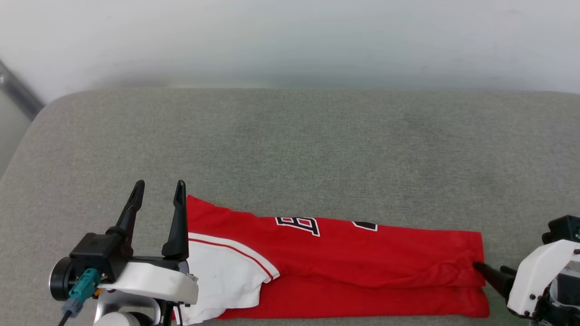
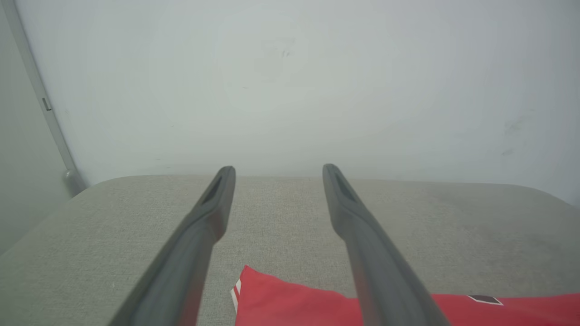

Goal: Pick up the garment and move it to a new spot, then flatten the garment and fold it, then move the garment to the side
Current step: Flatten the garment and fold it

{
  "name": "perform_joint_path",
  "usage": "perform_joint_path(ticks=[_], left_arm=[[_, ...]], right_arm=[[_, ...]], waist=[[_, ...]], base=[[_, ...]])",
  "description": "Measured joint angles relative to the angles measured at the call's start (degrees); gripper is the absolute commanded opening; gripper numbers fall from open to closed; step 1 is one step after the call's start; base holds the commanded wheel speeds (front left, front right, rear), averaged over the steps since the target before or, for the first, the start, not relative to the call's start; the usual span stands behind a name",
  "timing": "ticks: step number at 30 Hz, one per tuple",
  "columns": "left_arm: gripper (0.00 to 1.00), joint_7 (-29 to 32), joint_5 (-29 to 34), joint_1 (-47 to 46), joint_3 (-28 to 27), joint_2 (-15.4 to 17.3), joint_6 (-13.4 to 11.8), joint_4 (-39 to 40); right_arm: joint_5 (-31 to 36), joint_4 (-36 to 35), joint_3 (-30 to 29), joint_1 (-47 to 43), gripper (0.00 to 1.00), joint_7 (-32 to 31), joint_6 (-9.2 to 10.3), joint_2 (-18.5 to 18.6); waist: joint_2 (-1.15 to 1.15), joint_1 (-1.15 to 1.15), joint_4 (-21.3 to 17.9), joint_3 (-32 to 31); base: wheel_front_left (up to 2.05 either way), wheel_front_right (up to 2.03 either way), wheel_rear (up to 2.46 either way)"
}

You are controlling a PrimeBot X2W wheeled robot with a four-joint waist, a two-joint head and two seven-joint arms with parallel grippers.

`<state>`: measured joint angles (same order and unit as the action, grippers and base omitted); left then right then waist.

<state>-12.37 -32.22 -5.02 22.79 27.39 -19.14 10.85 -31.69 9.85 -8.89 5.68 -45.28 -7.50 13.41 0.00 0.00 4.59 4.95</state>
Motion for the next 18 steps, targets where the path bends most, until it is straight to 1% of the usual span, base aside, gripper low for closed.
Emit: perform_joint_path(ticks=[5,11,12,13,18], left_arm=[[1.0,0.09,1.41,-0.28,0.76,-0.08,-0.74,0.77],[1.0,0.35,1.27,-0.27,1.01,-0.19,-0.76,0.55],[1.0,0.35,1.21,-0.27,1.02,-0.18,-0.76,0.47],[1.0,0.38,1.19,-0.26,1.08,-0.16,-0.75,0.36],[1.0,0.63,0.88,-0.12,1.19,0.15,-0.74,0.03]], right_arm=[[-0.08,4.87,0.68,0.8,1.0,-0.18,0.0,-1.37],[-1.07,7.95,2.0,2.32,1.0,-0.14,0.01,-1.75],[-1.18,8.15,2.19,2.42,0.37,-0.19,0.0,-1.75],[-1.21,8.34,2.38,2.48,0.0,-0.19,0.01,-1.74],[-1.64,8.15,4.2,2.56,0.0,-0.12,0.01,-1.57]], waist=[[0.0,0.0,1.58,1.55],[0.0,0.0,2.42,2.36],[0.0,0.0,2.41,2.33],[0.0,0.0,2.38,2.22],[0.0,0.01,1.88,1.42]], base=[[0.0,0.0,0.0],[0.0,0.0,0.0],[0.0,0.0,0.0],[0.0,0.0,0.0],[0.0,0.0,0.0]])
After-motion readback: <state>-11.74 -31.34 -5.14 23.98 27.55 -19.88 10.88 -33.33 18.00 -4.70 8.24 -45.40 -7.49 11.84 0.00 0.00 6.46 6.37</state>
